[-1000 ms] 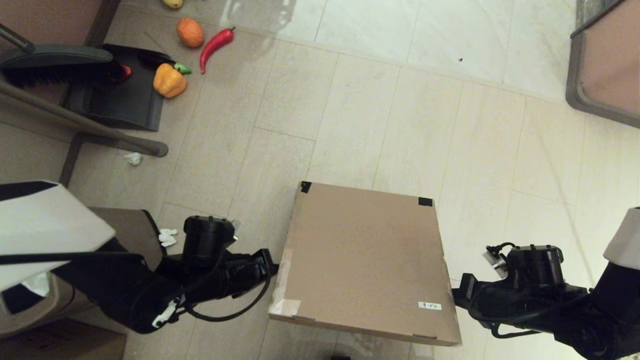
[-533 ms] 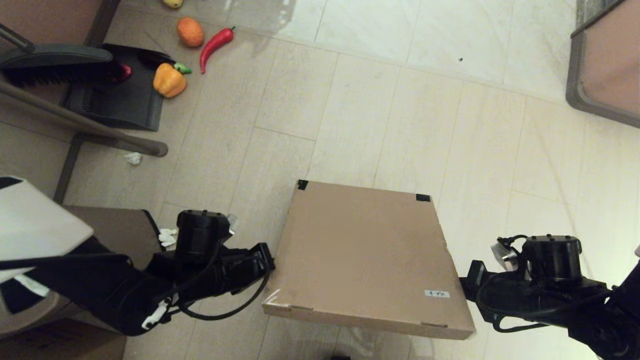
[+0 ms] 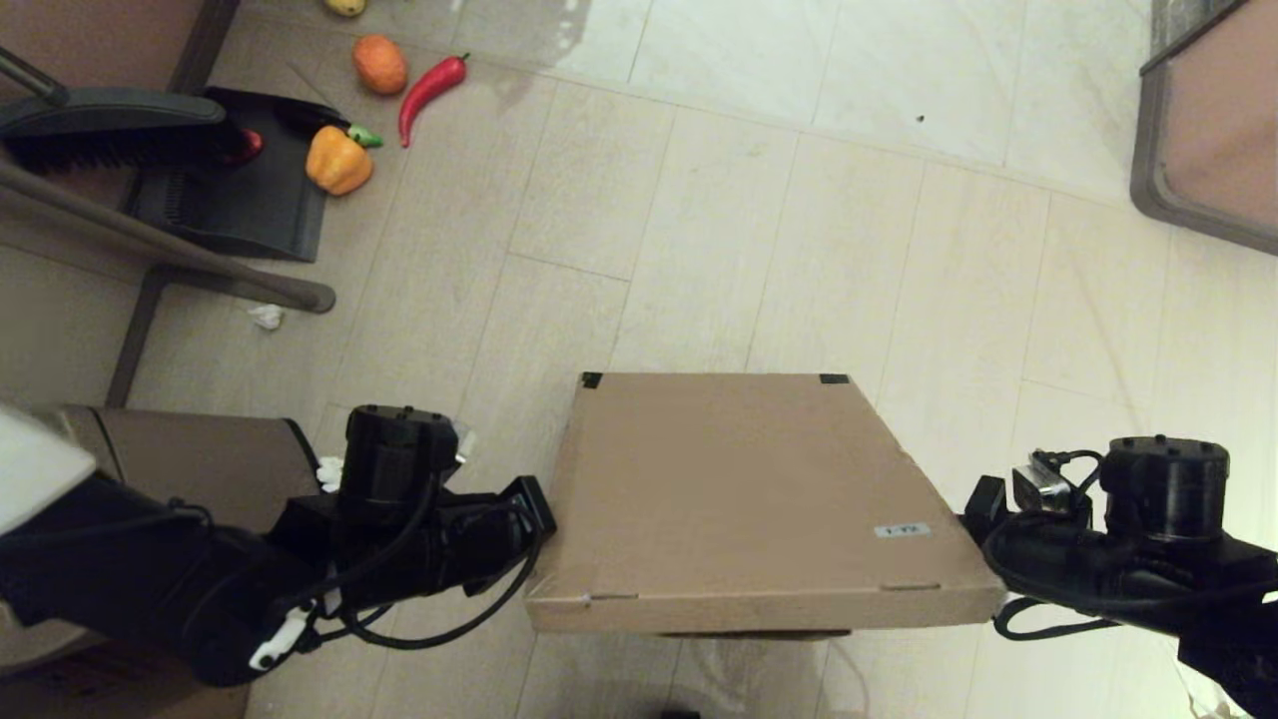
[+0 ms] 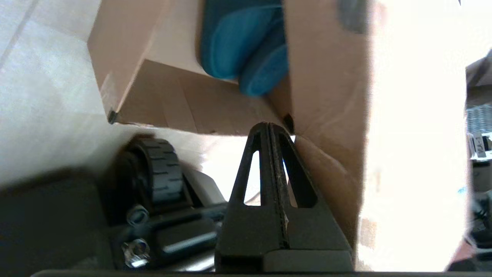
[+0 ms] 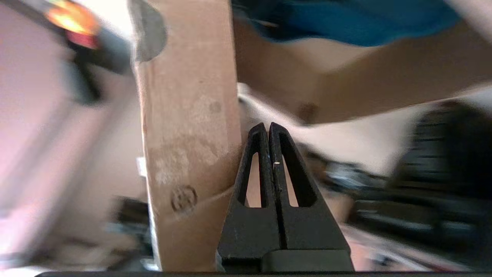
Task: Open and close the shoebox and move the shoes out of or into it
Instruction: Open the shoe box
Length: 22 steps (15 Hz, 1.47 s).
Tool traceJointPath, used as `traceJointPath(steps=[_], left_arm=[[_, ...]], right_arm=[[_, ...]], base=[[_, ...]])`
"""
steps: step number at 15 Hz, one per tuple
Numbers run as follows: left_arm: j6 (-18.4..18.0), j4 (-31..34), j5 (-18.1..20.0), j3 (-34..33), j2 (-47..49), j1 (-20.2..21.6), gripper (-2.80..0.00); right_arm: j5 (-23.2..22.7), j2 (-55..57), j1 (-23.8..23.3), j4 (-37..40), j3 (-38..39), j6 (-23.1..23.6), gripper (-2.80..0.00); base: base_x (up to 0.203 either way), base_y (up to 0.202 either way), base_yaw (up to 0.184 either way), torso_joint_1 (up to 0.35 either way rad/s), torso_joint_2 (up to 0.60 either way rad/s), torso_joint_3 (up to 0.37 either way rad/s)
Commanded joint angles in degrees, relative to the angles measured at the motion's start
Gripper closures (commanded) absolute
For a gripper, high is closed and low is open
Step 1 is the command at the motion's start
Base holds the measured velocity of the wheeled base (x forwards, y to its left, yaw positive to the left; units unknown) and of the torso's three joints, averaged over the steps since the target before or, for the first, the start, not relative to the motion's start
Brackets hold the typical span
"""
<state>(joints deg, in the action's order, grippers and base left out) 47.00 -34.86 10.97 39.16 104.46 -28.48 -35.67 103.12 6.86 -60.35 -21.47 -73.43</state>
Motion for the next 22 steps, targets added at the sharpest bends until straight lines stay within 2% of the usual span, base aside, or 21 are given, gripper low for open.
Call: traceJointPath(steps=[1, 4, 6, 9, 14, 20, 22], left_arm=[[0.77, 0.48, 0.07, 0.41, -2.37, -0.17, 0.0], [4.55, 2.82, -2.49, 3.38, -2.93, -0.18, 0.0], [4.76, 3.57, -3.44, 4.0, -3.05, 0.09, 0.0], [4.76, 3.93, -4.03, 4.55, -3.64, 1.08, 0.0], [4.76, 9.85, -4.73, 8.27, -6.59, 3.75, 0.0], [4.76, 14.77, -4.55, 11.36, -9.94, 2.63, 0.0], [4.76, 16.99, -4.67, 11.03, -12.32, 2.55, 0.0]], right_arm=[[-0.35, -2.9, -0.2, -2.03, 0.2, -5.75, 0.0], [-0.12, -4.81, -1.06, -6.26, 0.23, -13.67, 0.0], [-0.36, -6.14, -1.95, -6.36, -0.43, -15.67, 0.0], [-3.57, -8.09, -3.43, -6.36, -0.59, -16.17, 0.0], [-4.06, -8.4, -3.87, -6.2, -5.3, -19.64, 0.0], [-3.64, -1.94, -3.87, -6.28, -18.2, -20.44, 0.0], [-2.74, 3.7, -3.87, -7.39, -22.99, -18.23, 0.0]], base=[[0.0, 0.0, 0.0, 0.0, 0.0, 0.0], [0.0, 0.0, 0.0, 0.0, 0.0, 0.0], [0.0, 0.0, 0.0, 0.0, 0.0, 0.0], [0.0, 0.0, 0.0, 0.0, 0.0, 0.0], [0.0, 0.0, 0.0, 0.0, 0.0, 0.0], [0.0, 0.0, 0.0, 0.0, 0.0, 0.0], [0.0, 0.0, 0.0, 0.0, 0.0, 0.0]])
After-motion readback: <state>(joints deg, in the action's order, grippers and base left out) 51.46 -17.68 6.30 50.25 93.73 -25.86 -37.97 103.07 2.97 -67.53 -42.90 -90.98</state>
